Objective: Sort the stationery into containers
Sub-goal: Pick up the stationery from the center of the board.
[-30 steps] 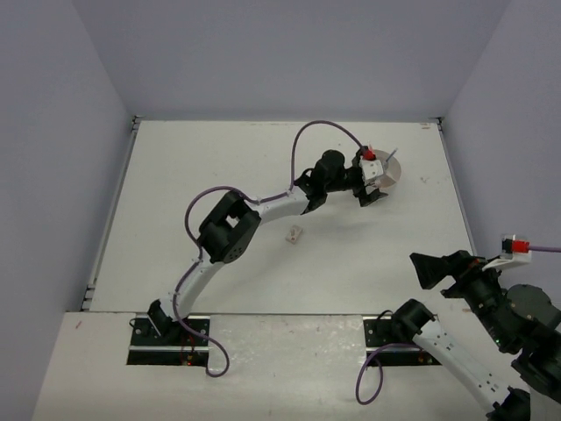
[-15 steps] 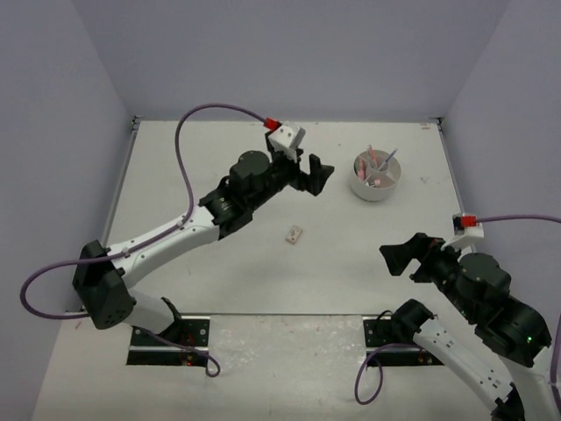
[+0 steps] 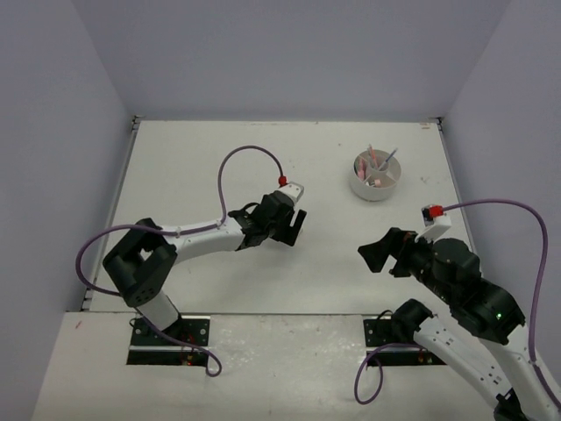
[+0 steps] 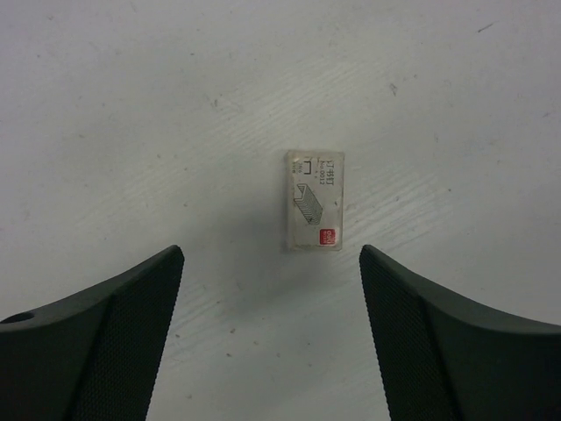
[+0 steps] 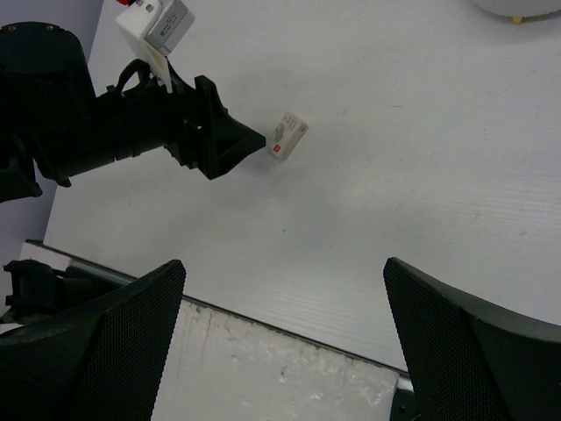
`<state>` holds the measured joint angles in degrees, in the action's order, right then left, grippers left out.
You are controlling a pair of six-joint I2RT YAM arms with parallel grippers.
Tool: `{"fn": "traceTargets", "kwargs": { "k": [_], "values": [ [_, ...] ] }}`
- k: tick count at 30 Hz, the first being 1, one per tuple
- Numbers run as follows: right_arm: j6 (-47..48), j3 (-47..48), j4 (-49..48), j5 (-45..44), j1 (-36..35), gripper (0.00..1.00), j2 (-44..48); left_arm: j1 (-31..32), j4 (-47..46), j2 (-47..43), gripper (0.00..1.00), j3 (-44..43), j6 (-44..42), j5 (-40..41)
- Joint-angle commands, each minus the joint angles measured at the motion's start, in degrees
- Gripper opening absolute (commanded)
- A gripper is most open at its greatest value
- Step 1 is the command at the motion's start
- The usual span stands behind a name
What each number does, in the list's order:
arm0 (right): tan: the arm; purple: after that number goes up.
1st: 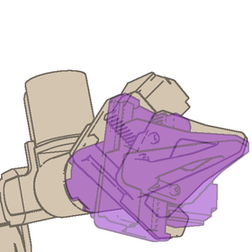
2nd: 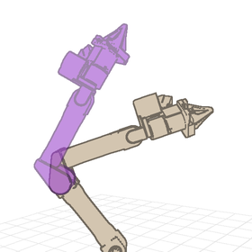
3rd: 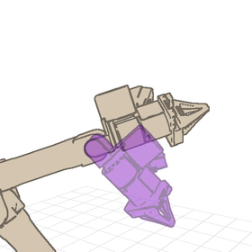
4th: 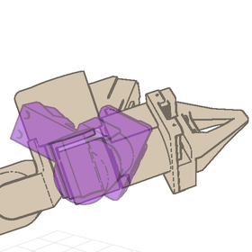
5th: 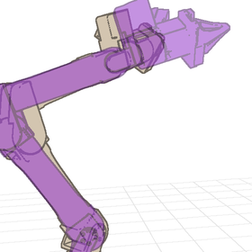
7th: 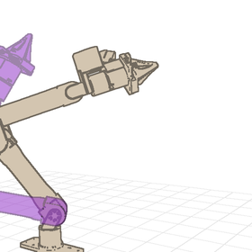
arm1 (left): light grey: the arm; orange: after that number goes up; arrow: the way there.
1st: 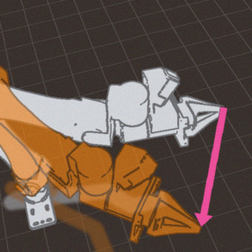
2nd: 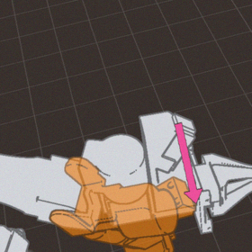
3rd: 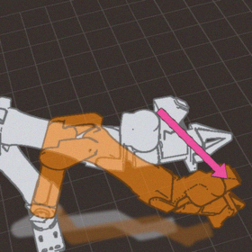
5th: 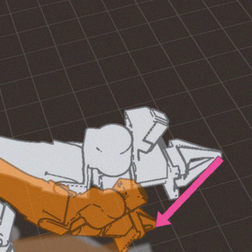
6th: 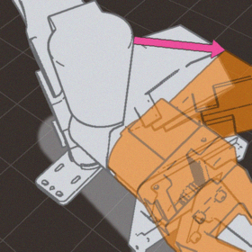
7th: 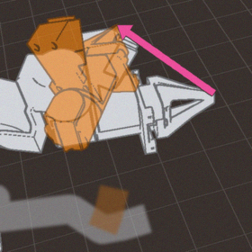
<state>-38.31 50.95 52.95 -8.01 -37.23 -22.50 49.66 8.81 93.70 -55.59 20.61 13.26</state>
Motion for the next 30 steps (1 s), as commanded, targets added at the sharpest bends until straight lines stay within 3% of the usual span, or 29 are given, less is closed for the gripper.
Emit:
{"fn": "traceTargets", "kwargs": {
  "k": [1,10,14,18,20,23,30],
  "values": [
    [-0.6,-0.9,-2.2,2.0,0.0,0.97,-0.4,0.5,-3.4,3.3,0.75,-0.8,0.3,-4.2],
    [0.2,-1.7,-3.5,2.7,0.0,0.96,-1.3,0.8,-6.9,8.7,0.67,-1.2,0.4,-6.2],
    [0.7,-2.2,-4.2,3.8,0.0,0.96,-1.3,0.8,-7.8,11.5,0.48,-2.0,0.4,-5.4],
    [0.9,-2.3,-4.1,3.6,0.0,0.96,-0.8,0.8,-7.8,13.5,0.23,-2.2,0.3,-5.9],
    [0.9,-2.3,-4.2,3.3,0.1,0.96,-0.7,0.8,-7.8,13.4,0.01,-1.9,0.0,-6.6],
    [0.7,-2.3,-4.3,2.7,0.0,0.96,-1.1,1.0,-7.9,11.4,0.0,-1.1,-1.1,-6.9],
    [-0.4,-3.1,-7.4,3.2,0.0,0.88,-7.0,3.7,-27.2,-4.9,0.0,11.9,-6.9,-13.0]
  ]
}}
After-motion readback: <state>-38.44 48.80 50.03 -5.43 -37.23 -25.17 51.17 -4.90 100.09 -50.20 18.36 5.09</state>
